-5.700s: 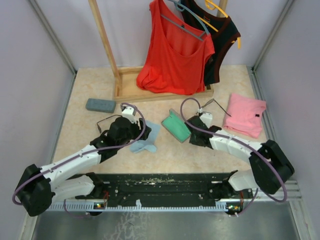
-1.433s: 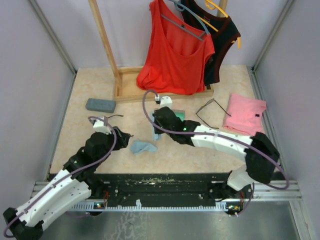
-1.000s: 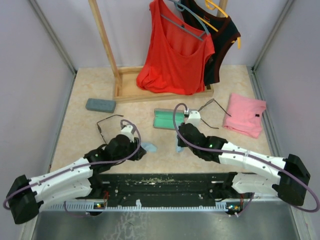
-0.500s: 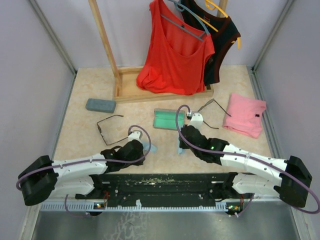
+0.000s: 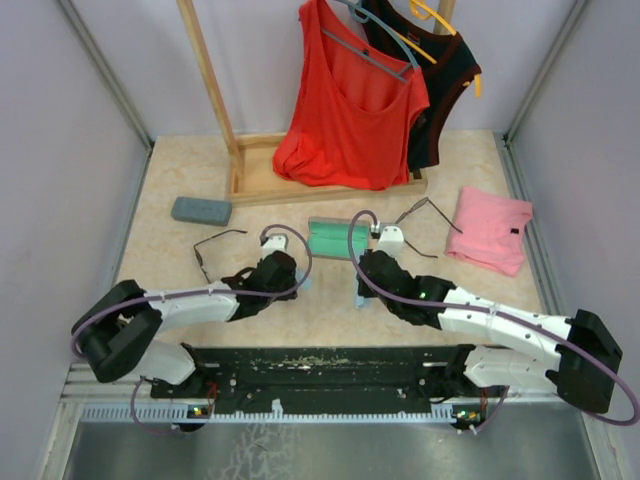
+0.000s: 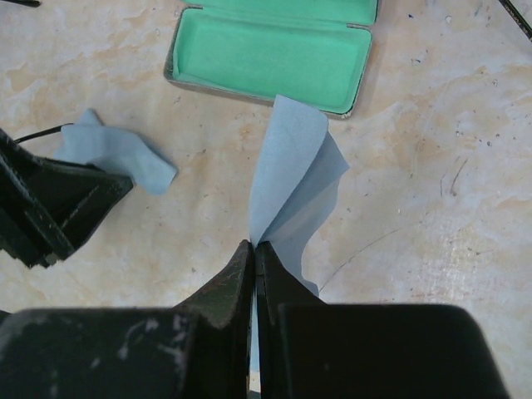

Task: Organize the sunglasses
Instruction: Move the glasses cleaning cloth to the center of the board, then place the glasses cleaning cloth at the center of the board.

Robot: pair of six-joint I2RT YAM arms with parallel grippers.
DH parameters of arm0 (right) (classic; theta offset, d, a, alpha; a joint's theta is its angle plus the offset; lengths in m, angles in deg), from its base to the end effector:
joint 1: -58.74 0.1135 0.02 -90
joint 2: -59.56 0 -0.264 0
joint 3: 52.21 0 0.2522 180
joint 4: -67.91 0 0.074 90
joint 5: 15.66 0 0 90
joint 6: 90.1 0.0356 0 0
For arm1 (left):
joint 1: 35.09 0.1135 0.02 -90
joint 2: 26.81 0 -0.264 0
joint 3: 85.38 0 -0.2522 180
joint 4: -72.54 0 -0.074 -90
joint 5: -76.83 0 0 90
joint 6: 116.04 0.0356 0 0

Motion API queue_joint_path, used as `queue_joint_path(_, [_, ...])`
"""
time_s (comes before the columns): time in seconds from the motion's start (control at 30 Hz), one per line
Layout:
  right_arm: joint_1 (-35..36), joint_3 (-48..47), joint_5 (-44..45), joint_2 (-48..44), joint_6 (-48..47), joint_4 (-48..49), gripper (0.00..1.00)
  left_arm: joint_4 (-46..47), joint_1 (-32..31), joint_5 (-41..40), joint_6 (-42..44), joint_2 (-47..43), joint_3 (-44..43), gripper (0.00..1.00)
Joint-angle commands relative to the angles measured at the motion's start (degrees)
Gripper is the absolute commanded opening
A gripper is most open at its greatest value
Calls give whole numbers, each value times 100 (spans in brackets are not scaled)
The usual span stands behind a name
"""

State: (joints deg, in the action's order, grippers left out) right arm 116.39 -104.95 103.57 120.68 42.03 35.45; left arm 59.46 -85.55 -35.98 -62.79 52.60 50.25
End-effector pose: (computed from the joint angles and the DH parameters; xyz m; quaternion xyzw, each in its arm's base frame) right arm 0.1332 0.1778 0.2392 -0.0148 0.8861 0.1600 0.4348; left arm 0.1693 -0.1835 0.1487 0.0391 0.9174 -0.1079 0.3811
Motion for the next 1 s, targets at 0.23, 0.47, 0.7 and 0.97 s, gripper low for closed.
queue_joint_path(0.23, [36,-198,-121,40,16,-32,0,651,936,440,792,800,-645,55])
queue_joint_path(0.47, [45,-426,-672,488,411,-593,0,380,932,583,845,-268,-479,62])
queue_joint_path(0.7, [165,109,-817,753,1354,503,0,-81,924,813,768,-1454,-13,64])
queue_joint_path(0.97, [392,484,-214,924,2499,1668,18,-419,922,872,679,-2010,82,65])
